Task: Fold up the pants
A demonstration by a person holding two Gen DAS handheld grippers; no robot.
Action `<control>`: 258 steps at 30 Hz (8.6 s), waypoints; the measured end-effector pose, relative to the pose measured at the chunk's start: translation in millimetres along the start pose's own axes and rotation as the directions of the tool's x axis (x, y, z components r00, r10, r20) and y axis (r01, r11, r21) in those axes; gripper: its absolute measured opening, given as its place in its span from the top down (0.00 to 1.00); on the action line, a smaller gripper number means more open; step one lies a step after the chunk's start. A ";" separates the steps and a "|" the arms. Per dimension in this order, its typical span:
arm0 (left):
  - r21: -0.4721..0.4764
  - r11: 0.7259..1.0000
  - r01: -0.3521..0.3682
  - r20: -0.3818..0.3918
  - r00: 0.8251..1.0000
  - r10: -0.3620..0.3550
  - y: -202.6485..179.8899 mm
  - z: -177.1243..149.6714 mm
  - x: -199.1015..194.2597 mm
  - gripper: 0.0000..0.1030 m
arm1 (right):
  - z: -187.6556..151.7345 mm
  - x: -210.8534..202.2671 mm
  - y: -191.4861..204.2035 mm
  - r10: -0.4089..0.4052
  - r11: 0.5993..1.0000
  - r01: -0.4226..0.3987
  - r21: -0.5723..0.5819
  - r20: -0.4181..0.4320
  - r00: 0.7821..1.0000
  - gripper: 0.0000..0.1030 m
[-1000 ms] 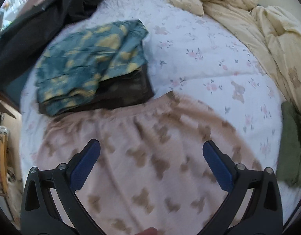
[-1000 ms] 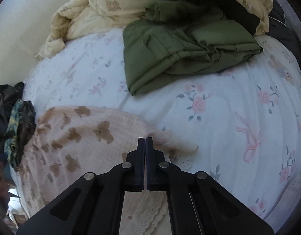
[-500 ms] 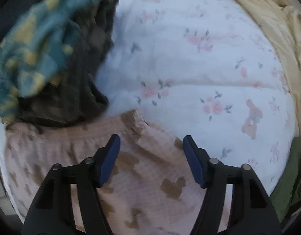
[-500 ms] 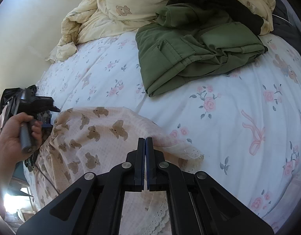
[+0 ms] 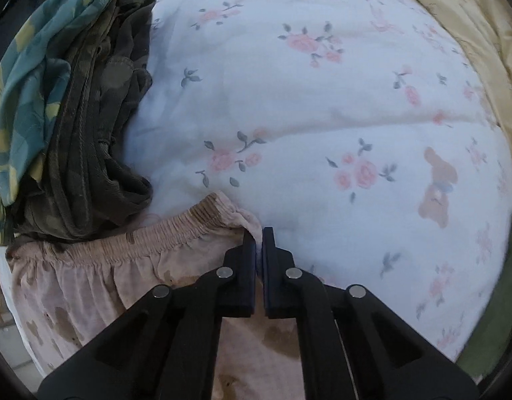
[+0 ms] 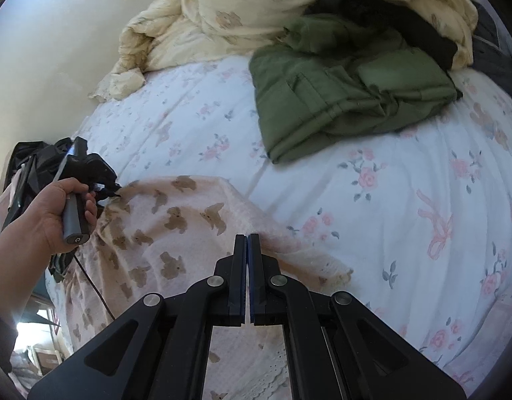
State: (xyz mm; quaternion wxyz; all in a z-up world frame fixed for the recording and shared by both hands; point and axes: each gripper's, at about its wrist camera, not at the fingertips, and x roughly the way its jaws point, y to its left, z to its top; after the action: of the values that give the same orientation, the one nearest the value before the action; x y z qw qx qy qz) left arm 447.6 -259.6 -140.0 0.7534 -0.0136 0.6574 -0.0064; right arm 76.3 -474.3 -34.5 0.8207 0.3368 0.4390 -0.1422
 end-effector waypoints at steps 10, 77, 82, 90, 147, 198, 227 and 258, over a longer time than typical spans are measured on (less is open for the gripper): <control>0.004 0.987 0.158 0.084 0.984 -0.158 61.5 -0.7 -96.1 0.99 | -9.1 -61.5 39.7 0.221 0.960 -0.212 -0.181 0.029 0.975 1.00; -0.144 0.952 0.270 0.250 0.941 -0.229 423.2 -321.0 -198.2 0.26 | -376.8 -27.1 314.5 0.232 0.334 -0.798 -0.501 -0.777 0.585 0.94; -0.225 0.922 0.316 0.197 0.941 -0.275 409.3 -361.3 -176.9 0.26 | -281.1 -62.5 258.6 0.281 0.423 -0.710 -0.563 -0.663 0.694 0.94; -0.272 0.936 0.223 0.039 0.975 -0.221 379.5 -412.7 -128.2 0.26 | -141.0 -7.2 113.4 0.060 0.900 -0.274 -0.339 -0.527 0.848 0.44; -0.145 0.984 0.099 -0.160 0.979 -0.122 375.7 -438.3 -82.7 0.53 | -142.1 44.6 95.1 0.109 0.924 -0.325 -0.202 -0.676 0.729 0.46; -0.042 0.993 0.111 0.131 0.986 -0.105 358.0 -229.4 -118.7 0.61 | -39.5 101.7 264.3 0.137 0.762 -0.425 -0.488 -0.520 0.843 0.58; 0.087 0.996 -0.006 0.102 0.995 -0.002 330.3 -150.0 -13.6 0.59 | -24.0 242.3 339.3 0.042 0.685 -0.385 -0.619 -0.494 0.868 0.89; 0.000 0.991 0.137 0.058 0.989 -0.137 370.2 -114.1 -4.8 0.56 | -18.7 257.1 345.5 0.029 0.661 -0.459 -0.594 -0.591 0.806 0.92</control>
State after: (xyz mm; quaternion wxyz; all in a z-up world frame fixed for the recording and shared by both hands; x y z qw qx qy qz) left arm 330.9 109.2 -161.4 0.7698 -0.0601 0.6329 -0.0565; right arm 395.0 -192.5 -103.9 0.7408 0.0760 0.6166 0.2555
